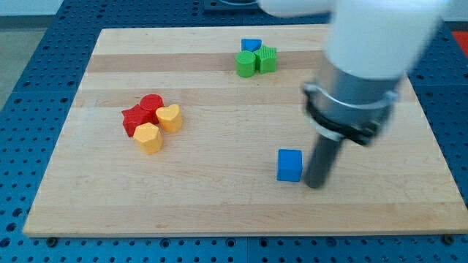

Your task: Drag the blue cube below to the green circle

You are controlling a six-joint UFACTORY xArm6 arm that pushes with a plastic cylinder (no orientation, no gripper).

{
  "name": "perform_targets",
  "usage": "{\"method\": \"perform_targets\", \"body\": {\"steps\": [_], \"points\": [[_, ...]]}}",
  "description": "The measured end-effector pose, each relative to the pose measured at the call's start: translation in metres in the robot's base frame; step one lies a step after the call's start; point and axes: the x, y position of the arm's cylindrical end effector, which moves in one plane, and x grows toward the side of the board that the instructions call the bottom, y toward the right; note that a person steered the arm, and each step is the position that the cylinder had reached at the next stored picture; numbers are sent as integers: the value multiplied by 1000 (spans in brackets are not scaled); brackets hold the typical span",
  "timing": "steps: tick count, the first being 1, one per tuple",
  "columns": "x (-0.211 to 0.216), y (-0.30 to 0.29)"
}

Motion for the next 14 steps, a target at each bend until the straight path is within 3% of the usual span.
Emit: {"method": "perform_targets", "body": {"steps": [1,2,4,6,7,8,9,11,12,13,14], "points": [[-76,-65],[-111,-94],[-68,3],[22,-26],[8,-56],[-54,-67],[-85,-67],[5,-49],[6,-101],[-50,-108],[-81,-102]]}}
